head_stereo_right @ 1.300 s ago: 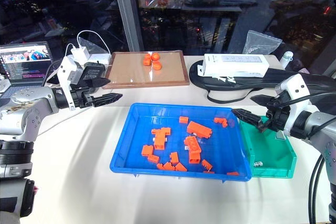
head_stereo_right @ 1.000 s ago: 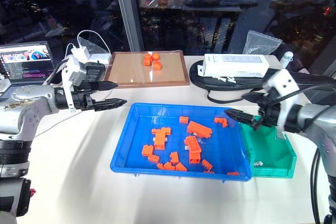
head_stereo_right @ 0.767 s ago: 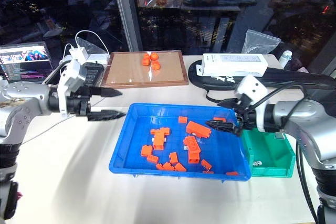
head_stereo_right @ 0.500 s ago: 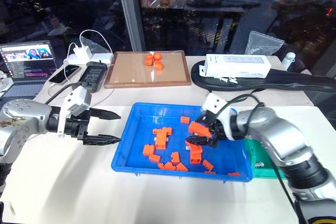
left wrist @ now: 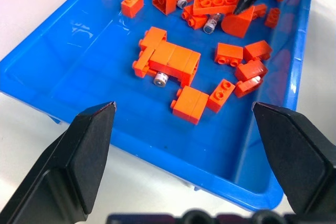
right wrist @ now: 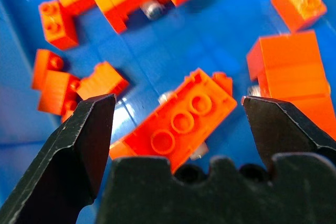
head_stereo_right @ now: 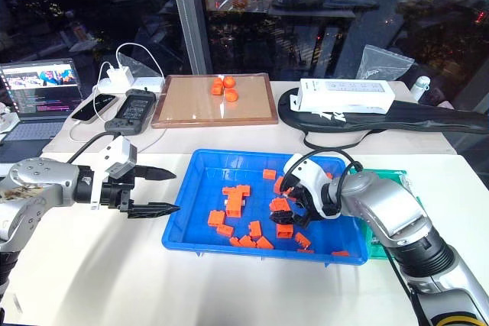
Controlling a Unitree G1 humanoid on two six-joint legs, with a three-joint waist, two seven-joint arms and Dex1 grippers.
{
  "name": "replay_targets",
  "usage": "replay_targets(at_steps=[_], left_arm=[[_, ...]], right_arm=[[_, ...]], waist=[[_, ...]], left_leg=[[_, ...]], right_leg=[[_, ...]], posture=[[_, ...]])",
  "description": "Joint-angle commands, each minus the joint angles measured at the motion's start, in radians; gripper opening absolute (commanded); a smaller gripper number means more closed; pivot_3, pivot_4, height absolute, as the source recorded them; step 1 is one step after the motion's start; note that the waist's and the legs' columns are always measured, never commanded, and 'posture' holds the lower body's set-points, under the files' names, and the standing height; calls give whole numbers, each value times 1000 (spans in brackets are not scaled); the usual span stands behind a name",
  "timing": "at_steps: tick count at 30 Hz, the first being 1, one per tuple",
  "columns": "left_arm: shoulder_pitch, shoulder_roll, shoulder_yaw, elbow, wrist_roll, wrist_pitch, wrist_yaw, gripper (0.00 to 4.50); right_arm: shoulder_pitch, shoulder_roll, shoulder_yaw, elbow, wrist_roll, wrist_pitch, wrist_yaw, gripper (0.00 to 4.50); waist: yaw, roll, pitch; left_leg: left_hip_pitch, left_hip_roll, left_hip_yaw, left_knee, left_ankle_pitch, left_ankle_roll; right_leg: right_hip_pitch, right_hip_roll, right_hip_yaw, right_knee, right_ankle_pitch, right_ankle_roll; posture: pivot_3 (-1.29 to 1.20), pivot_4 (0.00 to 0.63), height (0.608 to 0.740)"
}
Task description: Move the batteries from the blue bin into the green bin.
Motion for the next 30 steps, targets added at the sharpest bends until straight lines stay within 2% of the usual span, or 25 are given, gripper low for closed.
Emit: replay_targets(at_steps=[1,3,4,5,11,12,19,22,26,29,30], left_arm=[[-6,-7,10,-25,5,-31,12,4500],[-8,-8,5,-24,8,-34,12,4500],[-13,-11,2,-20,8,-35,12,4500],[-18,-13,-2,-16,10,-38,12,4500],[-32,-29,-24,0,23,-53,10,4500],[-34,-31,-26,1,25,-55,9,4500],[-74,-46,-46,35,32,-61,3,4500],[-95,-52,-56,46,36,-58,2,4500],[-109,-55,-61,53,42,-55,-1,4500],[-110,-46,-57,47,44,-50,-5,4500],[-109,-42,-58,45,48,-50,-5,4500]], right_arm=[[-9,-10,-12,-25,-14,12,-20,3628],[-8,-16,-17,-26,-13,15,-21,3099],[-7,-30,-22,-26,-14,12,-17,2580],[-6,-45,-27,-24,-18,6,-14,2357],[-6,-122,-47,-21,-22,-20,16,224],[-7,-137,-48,-22,-25,-26,24,32],[-13,-182,-91,-37,8,-42,87,32],[-29,-136,-77,-45,32,-49,107,794],[-54,-109,-18,-16,-14,-101,112,2136],[-70,-164,159,31,-180,-268,153,3152],[-73,-167,180,42,-194,-288,169,3557]], waist=[[-1,0,0],[-3,0,0],[-4,0,0],[-3,0,0],[-4,0,0],[-5,0,0],[-4,0,0],[-5,0,0],[-7,0,0],[-6,0,0],[-5,0,0]], left_leg=[[0,0,0,0,0,0],[0,0,0,0,0,0],[0,0,0,0,0,0],[0,0,0,0,0,0],[0,0,0,0,0,0],[0,0,0,0,0,0],[0,0,0,0,0,0],[0,0,0,0,0,0],[0,0,0,0,0,0],[0,0,0,0,0,0],[0,0,0,0,0,0]], right_leg=[[0,0,0,0,0,0],[0,0,0,0,0,0],[0,0,0,0,0,0],[0,0,0,0,0,0],[0,0,0,0,0,0],[0,0,0,0,0,0],[0,0,0,0,0,0],[0,1,0,0,0,0],[0,2,0,0,0,0],[0,2,0,0,0,0],[0,2,0,0,0,0]], posture=[[0,150,740],[0,150,740],[0,150,740],[0,150,740],[0,150,740],[0,150,740],[0,150,740],[0,150,740],[0,150,740],[0,150,740],[0,150,740]])
